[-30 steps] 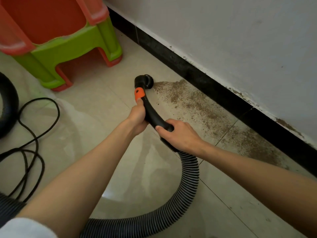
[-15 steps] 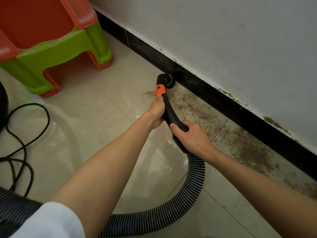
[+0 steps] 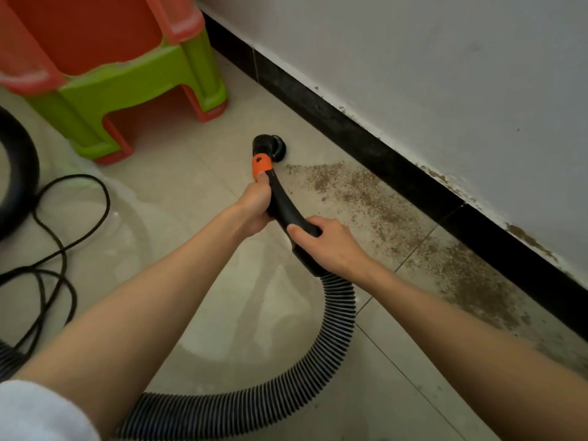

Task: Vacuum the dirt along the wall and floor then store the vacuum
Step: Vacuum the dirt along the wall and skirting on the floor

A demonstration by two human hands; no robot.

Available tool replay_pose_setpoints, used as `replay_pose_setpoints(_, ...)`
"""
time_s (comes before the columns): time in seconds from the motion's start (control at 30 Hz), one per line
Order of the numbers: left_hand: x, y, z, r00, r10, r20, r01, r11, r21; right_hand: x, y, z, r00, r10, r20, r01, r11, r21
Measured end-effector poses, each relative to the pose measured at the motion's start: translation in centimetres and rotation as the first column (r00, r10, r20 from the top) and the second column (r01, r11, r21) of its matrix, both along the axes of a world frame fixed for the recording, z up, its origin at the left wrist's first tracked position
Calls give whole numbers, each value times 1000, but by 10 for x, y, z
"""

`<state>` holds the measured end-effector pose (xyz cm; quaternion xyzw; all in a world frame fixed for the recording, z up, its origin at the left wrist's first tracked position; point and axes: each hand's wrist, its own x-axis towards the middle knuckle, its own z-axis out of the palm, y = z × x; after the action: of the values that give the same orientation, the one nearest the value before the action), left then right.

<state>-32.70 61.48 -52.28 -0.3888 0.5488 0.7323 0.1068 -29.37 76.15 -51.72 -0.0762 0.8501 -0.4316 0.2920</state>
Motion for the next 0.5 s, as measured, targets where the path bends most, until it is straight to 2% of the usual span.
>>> replay_pose_setpoints(0.27,46,-20,-3,994,102,40,-99,993,-61,32,-20,-9,995,95,25,-95,995,-6)
replay_pose_setpoints(0.5,52,9,-6,998,47,35,-46,999,-13,44,9,-11,998,61,-15,-61,997,57)
